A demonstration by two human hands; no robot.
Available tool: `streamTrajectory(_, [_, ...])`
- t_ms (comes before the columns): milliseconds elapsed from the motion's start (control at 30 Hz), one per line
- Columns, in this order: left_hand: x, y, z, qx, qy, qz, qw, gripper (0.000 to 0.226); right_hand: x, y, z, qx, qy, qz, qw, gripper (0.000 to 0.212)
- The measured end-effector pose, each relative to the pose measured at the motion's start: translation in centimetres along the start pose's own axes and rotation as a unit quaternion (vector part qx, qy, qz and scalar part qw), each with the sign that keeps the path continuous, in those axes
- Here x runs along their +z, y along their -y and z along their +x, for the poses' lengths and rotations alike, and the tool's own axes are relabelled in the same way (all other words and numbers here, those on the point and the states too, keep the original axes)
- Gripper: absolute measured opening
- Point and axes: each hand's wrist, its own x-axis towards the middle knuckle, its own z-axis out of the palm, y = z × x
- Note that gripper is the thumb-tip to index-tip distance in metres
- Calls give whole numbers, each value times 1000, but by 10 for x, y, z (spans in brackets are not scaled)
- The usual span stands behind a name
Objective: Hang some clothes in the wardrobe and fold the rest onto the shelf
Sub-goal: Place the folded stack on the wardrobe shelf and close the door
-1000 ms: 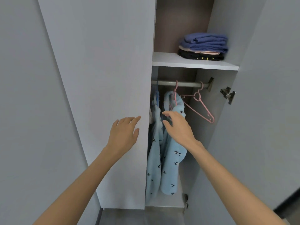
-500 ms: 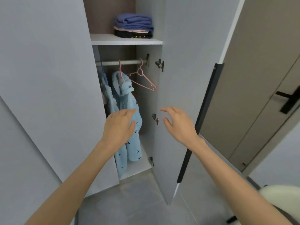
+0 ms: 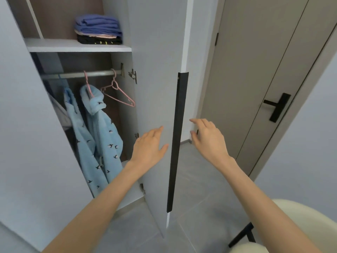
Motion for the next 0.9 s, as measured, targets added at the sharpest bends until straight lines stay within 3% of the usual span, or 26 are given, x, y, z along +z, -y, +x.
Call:
streamTrajectory(167, [42,-24,33,-77,7,-47,996,93,5,-29,48,-45,28,64,997,52])
streamTrajectory(400, [69,-45,61,-118,-64,-145,980,115,19,-29,95,-96,69,234,965,54])
streamTrajectory(900, [67,-23,41,-163,-145,-171,961,108,29,7,102,-178,49,240,953,41])
